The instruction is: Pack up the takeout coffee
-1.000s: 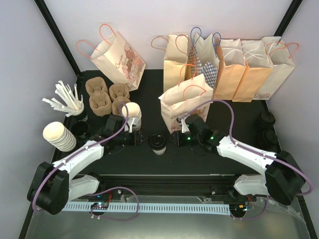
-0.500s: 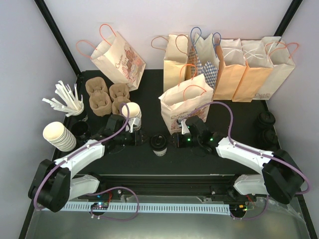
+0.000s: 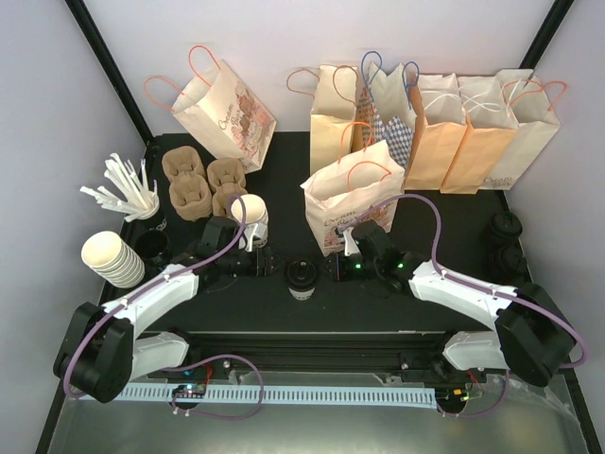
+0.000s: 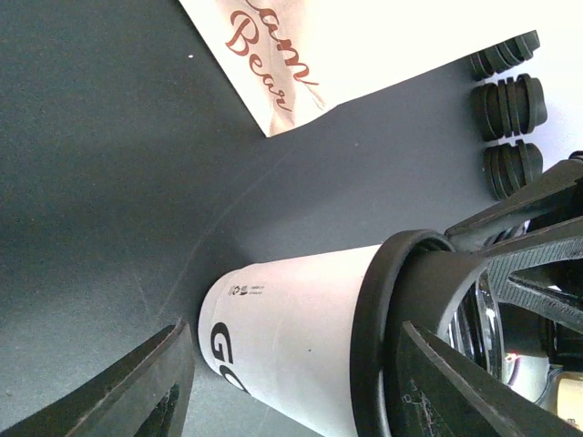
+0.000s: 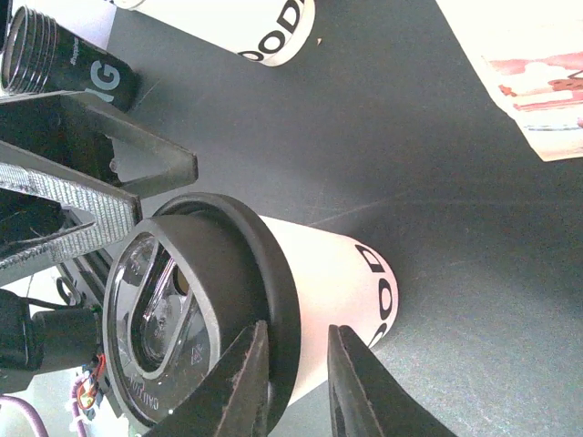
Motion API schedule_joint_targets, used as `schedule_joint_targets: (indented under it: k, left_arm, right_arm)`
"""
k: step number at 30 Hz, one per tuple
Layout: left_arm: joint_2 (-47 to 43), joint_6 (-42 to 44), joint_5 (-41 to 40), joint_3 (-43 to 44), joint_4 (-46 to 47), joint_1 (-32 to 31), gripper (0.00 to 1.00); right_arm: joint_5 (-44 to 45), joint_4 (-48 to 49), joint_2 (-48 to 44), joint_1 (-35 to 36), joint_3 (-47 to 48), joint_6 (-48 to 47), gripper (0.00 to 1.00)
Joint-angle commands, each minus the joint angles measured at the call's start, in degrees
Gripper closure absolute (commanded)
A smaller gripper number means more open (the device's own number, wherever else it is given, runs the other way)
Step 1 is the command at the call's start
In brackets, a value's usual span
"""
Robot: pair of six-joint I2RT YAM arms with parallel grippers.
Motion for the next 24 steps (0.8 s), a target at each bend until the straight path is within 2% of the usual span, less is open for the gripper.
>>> schedule_joint_targets:
  k: [1, 6, 11, 18, 24]
  left_arm:
    - [0.24, 2.00, 1.41, 3.42, -2.16, -0.20, 0.36]
    - [-1.14, 2.29, -0.05, 3.80, -3.79, -0.13, 0.40]
    - [-3.07, 2.63, -0.69, 3.11, -5.52, -0.13, 0.40]
    - [-5.35, 2.06, 1.27, 0.48, -5.12, -0.13, 0.61]
    - [-3.08, 1.67, 4.59, 0.08, -3.22, -0.13, 0.65]
  right_arm:
    - [0.08, -0.11, -0.24, -0.02, -0.03, -0.38, 0.77]
    - [0.29, -2.69, -1.46, -0.02, 1.55, -1.24, 0.75]
    - [0.55, -4.64, -3.59, -0.02, 1.46, -1.70, 0.72]
    - [-2.67, -3.71, -4.54, 0.09, -0.20, -1.54, 0.72]
    - [-3.96, -2.07, -3.41, 0.17, -0.27, -0.90, 0.78]
